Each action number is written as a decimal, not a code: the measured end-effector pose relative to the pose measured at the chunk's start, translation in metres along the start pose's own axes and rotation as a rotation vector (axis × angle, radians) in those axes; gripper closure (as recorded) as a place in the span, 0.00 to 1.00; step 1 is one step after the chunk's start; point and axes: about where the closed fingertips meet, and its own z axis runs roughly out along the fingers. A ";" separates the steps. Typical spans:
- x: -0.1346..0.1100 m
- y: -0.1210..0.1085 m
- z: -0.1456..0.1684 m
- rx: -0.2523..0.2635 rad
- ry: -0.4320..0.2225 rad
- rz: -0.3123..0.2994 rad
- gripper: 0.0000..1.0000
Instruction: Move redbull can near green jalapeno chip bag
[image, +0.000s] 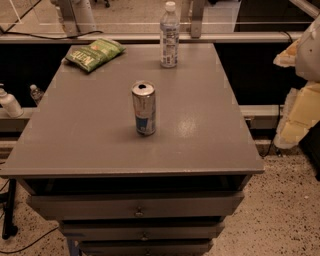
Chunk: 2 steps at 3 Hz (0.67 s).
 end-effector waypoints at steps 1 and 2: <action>-0.001 -0.001 0.000 0.002 -0.006 0.003 0.00; -0.010 -0.002 0.011 -0.006 -0.085 0.030 0.00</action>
Offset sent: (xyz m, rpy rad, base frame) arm 0.0384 0.0532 -0.0391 0.4828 -0.0396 -0.0235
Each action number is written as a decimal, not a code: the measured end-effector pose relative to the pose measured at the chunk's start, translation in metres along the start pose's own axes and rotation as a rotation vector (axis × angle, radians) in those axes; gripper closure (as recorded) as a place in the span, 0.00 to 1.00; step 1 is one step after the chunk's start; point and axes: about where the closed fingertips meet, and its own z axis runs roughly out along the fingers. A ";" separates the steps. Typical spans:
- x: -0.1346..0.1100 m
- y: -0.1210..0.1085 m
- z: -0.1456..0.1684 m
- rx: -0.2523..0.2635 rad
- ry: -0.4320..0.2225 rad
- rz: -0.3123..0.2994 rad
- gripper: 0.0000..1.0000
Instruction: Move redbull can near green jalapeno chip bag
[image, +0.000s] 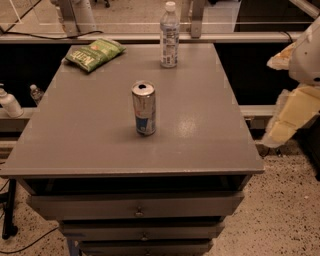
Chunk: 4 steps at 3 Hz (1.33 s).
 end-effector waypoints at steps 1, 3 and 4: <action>-0.034 -0.004 0.037 -0.027 -0.213 0.064 0.00; -0.113 -0.001 0.094 -0.106 -0.558 0.112 0.00; -0.157 0.012 0.104 -0.170 -0.723 0.151 0.00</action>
Offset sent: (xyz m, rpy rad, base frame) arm 0.0644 0.1343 -0.0625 0.6588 -0.0642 0.0642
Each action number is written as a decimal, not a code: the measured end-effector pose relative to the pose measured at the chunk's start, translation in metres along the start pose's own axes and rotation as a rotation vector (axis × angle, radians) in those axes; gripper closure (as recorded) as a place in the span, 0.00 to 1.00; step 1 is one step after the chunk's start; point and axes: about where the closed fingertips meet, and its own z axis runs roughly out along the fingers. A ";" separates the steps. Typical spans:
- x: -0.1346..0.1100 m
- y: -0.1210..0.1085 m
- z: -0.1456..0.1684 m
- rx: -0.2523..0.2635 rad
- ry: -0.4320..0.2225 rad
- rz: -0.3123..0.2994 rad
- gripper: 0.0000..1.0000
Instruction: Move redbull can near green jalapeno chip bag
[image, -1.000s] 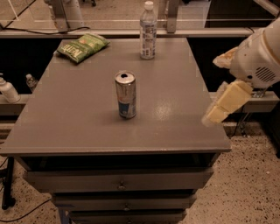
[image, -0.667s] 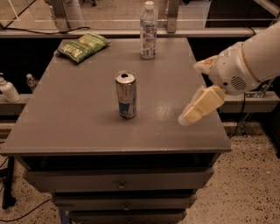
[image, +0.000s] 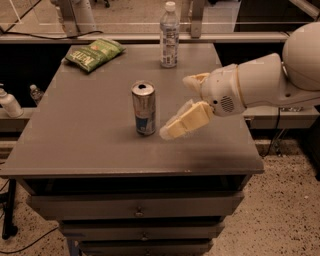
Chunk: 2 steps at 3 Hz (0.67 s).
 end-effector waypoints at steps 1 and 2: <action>0.000 0.000 0.000 0.000 0.000 0.000 0.00; -0.002 0.000 0.009 -0.014 -0.032 -0.031 0.00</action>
Offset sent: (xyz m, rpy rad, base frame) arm 0.0108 0.0171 -0.0099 0.0717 -0.0767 0.0706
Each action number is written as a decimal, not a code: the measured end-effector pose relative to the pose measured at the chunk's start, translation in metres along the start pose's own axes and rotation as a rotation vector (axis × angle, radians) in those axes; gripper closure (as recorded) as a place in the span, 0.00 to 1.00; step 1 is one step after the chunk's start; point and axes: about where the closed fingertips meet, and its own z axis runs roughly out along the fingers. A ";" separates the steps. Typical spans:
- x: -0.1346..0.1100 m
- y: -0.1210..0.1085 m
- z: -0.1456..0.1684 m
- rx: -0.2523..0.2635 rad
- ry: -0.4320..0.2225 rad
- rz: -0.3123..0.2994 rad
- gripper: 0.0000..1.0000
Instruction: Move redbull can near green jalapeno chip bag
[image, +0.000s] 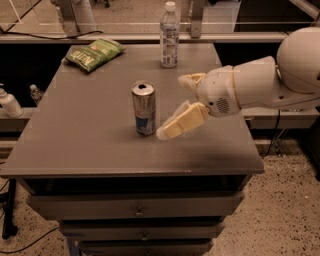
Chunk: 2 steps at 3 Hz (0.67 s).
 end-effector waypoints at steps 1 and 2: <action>0.002 -0.003 0.011 -0.019 -0.042 -0.043 0.00; 0.007 -0.006 0.019 -0.031 -0.075 -0.081 0.00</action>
Offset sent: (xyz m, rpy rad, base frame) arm 0.0184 0.0100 -0.0269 0.0824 -0.1200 0.0990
